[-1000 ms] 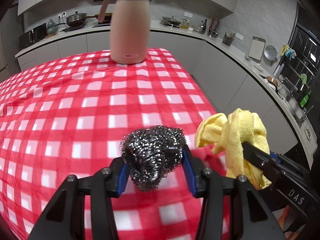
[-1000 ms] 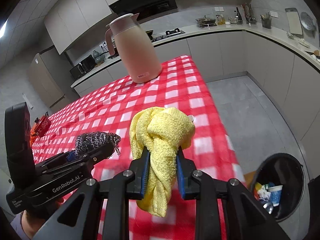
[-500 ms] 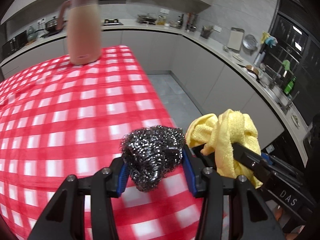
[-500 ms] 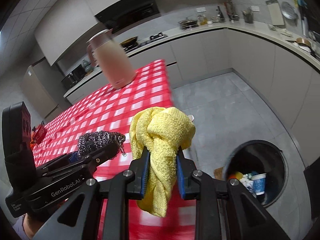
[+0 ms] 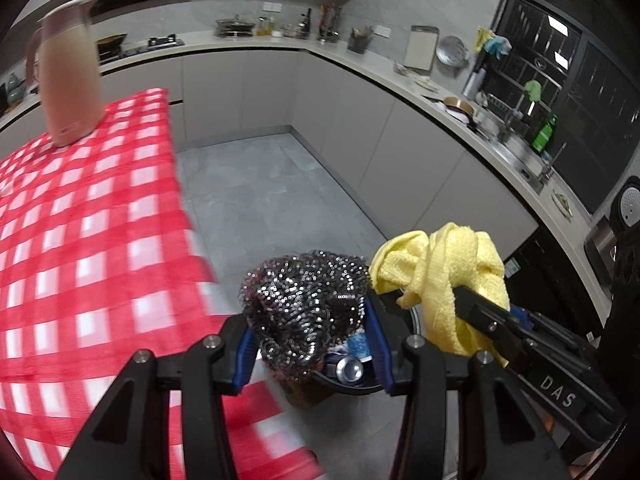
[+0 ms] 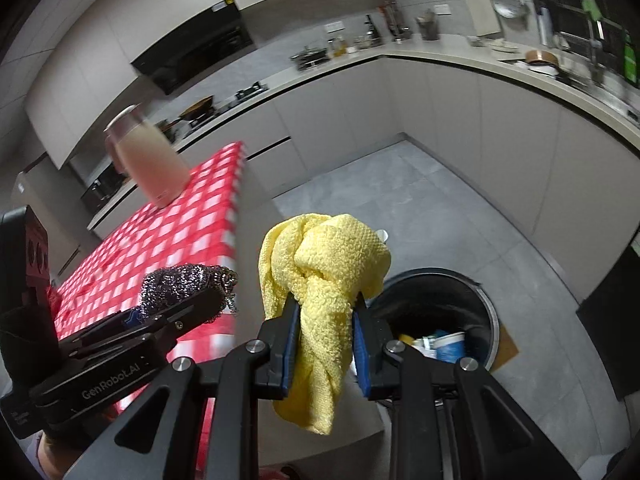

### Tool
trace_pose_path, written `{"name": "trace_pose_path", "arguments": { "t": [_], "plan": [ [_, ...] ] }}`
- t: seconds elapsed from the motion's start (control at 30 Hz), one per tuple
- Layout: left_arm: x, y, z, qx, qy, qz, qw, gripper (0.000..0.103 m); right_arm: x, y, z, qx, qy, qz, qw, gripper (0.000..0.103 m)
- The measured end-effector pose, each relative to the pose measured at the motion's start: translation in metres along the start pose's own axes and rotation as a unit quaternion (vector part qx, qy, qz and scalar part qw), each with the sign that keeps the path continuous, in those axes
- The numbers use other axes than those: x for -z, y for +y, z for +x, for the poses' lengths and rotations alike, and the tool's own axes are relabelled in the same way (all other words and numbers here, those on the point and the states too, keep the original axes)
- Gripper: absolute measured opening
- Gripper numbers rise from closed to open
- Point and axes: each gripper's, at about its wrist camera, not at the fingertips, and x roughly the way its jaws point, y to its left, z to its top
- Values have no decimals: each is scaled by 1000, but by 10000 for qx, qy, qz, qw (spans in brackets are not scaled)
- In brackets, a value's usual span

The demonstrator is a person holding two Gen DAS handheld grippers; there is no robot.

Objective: Collect trash
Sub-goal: 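Carry the steel scrubber and yellow cloth over the black bin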

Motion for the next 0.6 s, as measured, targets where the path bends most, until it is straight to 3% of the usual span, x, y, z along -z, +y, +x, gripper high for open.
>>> {"name": "trace_pose_path", "arguments": {
  "t": [0.3,0.6],
  "plan": [
    [4,-38,34,40,283,41,9996,49,4,-60,4,308,120,261,9991,26],
    [12,-55,68,-166,576,-25,9982,49,3,-99,27,472,384,349,9975,26]
  ]
}}
